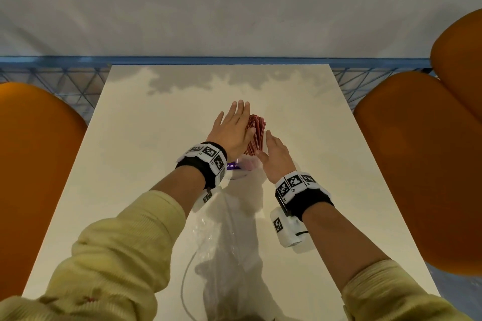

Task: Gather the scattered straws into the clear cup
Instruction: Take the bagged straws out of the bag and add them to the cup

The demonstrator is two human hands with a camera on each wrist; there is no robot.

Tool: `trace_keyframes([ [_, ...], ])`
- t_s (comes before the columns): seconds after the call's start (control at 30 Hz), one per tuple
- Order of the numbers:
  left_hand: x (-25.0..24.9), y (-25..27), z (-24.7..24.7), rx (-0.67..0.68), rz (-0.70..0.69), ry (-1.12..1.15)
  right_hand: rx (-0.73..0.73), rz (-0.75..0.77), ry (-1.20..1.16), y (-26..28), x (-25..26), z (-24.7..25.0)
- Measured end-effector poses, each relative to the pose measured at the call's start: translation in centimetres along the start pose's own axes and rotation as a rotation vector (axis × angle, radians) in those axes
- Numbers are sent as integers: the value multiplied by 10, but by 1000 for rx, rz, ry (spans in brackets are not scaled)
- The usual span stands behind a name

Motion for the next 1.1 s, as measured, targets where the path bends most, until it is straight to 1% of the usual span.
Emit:
trace_keyframes([
  [0.07,-4,1,7,-48,-19,50,-2,-3,0,0,0,0],
  [0.17,-21,6,0,-43,-106,-99,-9,7,25,-1,1,1],
  [0.23,-24,8,-7,-26,-108,-192,-3,19,37,-1,2,1],
  [0.33,-23,8,-11,-11,-90,-255,-7,19,23,-1,2,2],
  [0.37,-22,9,-11,13,-90,-239,-16,21,16,-1,2,2],
  [0.43,-21,10,-6,69,-72,-79,-28,20,7,-1,1,1],
  [0.47,-19,9,0,68,-47,48,-37,10,-5,0,1,1],
  [0.5,-15,9,9,34,-10,183,-56,-3,-20,1,1,2],
  [0.6,9,13,34,-142,136,501,-133,-27,-39,4,3,12],
  [0.7,37,24,50,-275,241,654,-237,-3,-36,9,12,27],
  [0.8,65,39,55,-325,343,726,-295,63,-17,19,27,41],
  [0.87,85,54,50,-328,428,762,-306,111,-2,32,34,47],
  [0.93,104,73,38,-295,512,760,-295,168,-4,54,38,48],
  [1.03,127,107,4,-179,605,690,-195,246,2,104,35,37],
  [1.1,135,130,-22,-76,648,623,-111,242,-58,149,26,21],
])
Point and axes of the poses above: each hand's wrist, its own y-axis away from the middle knuckle, its own z-axis out of the back of the hand, x = y × z, the point moved 8 cm from there along -y, towards the middle knuckle, and after that the axes turned 15 degrees about z, right-handed, at the moved point
